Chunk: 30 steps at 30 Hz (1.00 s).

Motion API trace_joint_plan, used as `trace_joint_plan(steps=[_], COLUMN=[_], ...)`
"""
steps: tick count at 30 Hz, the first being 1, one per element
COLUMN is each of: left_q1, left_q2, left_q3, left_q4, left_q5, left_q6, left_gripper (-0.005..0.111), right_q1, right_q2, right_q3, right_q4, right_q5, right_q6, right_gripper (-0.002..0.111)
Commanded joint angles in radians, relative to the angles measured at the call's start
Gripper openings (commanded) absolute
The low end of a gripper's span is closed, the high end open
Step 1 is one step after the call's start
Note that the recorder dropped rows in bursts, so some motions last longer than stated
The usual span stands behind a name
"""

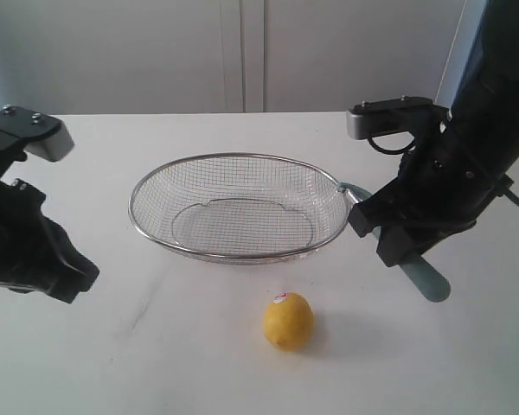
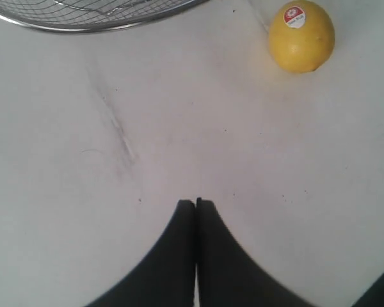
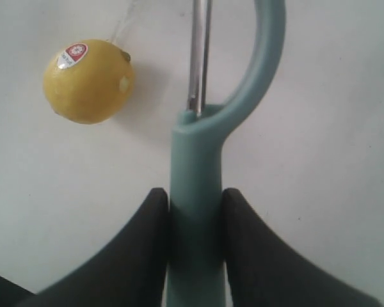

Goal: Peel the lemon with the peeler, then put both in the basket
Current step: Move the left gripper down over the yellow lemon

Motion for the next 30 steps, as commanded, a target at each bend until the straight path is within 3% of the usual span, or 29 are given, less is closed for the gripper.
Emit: trace_joint_plan(steps=[1, 7, 15, 30], left_q1=[-0.060, -0.153, -0.252, -0.371], left_q2=[0.051, 0.121, 0.233, 0.447], left_q3=[-0.051, -0.111, -0.189, -0.377], left_q4=[0.032, 0.143, 0.156, 0.192], left_q5=[0.003, -0.016, -0.074, -0.070], left_q6=[-0.016, -0.060, -0.075, -0.101], left_gripper=[0.000, 0.000, 0.000, 0.000], right_q1=[-0.006, -0.006, -0.063, -0.085], right_q2=[-0.012, -0.012, -0.012, -0.012], right_q3=[0.002, 0.002, 0.002, 0.002], right_q4=[0.001, -0.001, -0.003, -0.003], right_q5=[0.006, 0.015, 0.019, 0.025], right_q6=[-0.060, -0.089, -0.137, -0.166], right_gripper=[0.000, 0.000, 0.000, 0.000])
